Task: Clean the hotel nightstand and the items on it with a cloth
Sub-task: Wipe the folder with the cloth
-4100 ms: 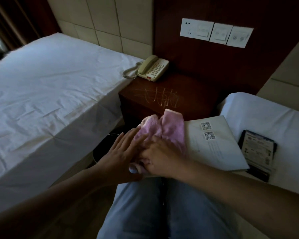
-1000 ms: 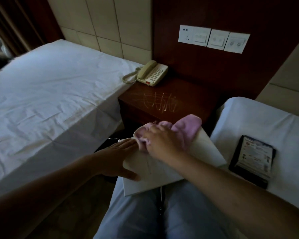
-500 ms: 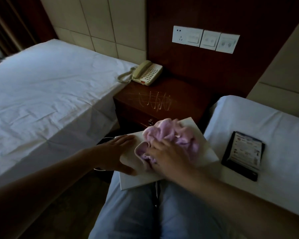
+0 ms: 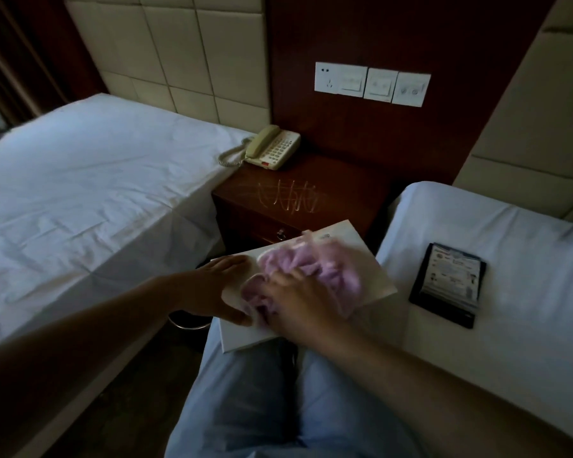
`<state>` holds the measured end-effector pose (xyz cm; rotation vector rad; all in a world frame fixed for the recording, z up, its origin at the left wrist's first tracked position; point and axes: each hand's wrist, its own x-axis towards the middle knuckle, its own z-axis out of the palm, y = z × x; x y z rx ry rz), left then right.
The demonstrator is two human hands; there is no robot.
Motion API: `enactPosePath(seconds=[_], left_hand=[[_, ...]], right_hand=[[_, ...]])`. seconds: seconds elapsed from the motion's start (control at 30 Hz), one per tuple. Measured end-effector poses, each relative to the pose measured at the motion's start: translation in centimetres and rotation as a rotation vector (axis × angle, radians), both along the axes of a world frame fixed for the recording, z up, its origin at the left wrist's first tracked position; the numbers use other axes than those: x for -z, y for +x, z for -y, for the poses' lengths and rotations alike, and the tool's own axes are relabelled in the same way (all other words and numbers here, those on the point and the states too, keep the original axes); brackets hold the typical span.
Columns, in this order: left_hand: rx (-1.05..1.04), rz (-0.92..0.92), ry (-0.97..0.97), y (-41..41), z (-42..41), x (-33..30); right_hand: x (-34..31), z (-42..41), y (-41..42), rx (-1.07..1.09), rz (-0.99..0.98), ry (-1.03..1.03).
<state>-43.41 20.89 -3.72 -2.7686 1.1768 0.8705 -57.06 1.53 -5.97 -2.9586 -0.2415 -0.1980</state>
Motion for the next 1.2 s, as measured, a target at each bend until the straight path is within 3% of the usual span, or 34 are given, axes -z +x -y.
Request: enactPosePath(seconds=[0.17, 0.43, 0.9, 1.2], left_hand=[[-0.012, -0.002, 0.002, -0.7, -0.2, -0.3], [-0.028, -0.059, 0.008, 0.0, -0.7, -0.3], [-0.099, -0.127, 0.037, 0.4, -0.3, -0.7], [-0.058, -0.129, 0.07, 1.0, -0.1, -1.5]], right_hand=[[0.0, 1.0, -2.4, -0.04, 0.093, 0.018], [-1.8, 13.3, -4.3, 0.242, -0.09, -0.096], [-2.4, 14.2, 13.1, 0.29, -0.273, 0.069], [-2.3, 14.8, 10.0, 0.145, -0.248, 0.006]])
